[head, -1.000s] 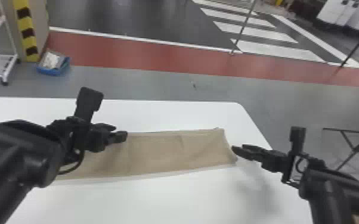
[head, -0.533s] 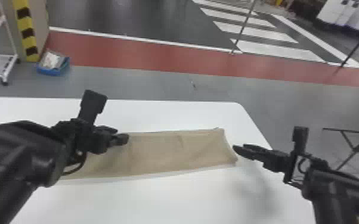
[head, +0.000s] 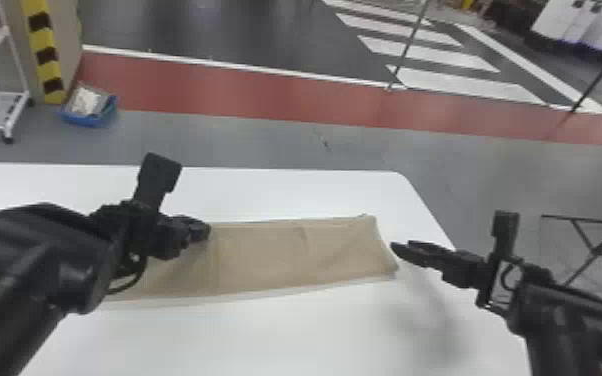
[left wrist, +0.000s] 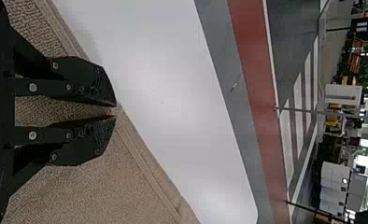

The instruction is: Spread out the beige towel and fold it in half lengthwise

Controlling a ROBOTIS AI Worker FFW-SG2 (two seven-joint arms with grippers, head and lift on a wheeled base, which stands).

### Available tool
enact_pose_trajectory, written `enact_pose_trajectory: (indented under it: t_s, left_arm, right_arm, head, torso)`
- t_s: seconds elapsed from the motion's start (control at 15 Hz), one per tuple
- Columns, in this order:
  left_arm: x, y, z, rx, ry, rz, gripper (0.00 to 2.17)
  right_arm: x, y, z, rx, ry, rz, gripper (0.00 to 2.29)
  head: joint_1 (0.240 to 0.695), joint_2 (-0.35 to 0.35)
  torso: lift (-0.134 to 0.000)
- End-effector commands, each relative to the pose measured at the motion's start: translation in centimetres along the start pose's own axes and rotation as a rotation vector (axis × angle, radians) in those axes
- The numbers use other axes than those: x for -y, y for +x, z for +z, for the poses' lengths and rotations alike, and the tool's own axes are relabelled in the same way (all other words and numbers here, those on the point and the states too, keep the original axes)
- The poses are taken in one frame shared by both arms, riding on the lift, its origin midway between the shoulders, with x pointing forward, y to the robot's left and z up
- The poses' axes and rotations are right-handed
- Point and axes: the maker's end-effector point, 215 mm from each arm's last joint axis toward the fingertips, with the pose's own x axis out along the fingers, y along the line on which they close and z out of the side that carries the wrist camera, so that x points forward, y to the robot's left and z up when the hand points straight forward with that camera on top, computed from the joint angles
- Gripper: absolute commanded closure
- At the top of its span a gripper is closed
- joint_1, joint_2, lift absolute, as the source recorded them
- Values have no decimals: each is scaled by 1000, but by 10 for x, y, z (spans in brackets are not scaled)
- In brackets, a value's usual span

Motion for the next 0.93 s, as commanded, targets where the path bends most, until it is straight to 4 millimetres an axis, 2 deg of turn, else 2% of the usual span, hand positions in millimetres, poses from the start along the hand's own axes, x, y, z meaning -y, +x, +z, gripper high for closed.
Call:
enact_pose_trajectory:
  t_s: [0.0, 0.07, 0.33, 0.4, 0.47, 0.87]
  left_arm:
    - [1, 0, -1, -4, 1, -2, 1170]
    - [0, 0, -1, -4, 1, 0, 1295]
    - [-5, -2, -2, 2, -19, 5, 1332]
    - [-4, -2, -4, 6, -20, 7, 839]
    - [-3, -3, -2, 11, -15, 3, 650]
    - [1, -1, -1, 9, -3, -2, 653]
  right_arm:
    - [-1, -1, 4, 6, 0, 2, 340]
    - [-3, -1, 6, 12, 5, 7, 340]
    - [-8, -2, 7, 10, 13, 15, 340]
    - [-8, -2, 6, 9, 16, 15, 340]
    - [-8, -2, 6, 9, 16, 15, 340]
    - [-5, -6, 4, 14, 24, 10, 340]
  head:
    - [695, -350]
    - [695, -350]
    - [695, -350]
    - [695, -350]
    - [695, -350]
    - [695, -350]
  torso:
    - [-124]
    - [-124]
    - [-124]
    - [-124]
    - [-124]
    - [-124]
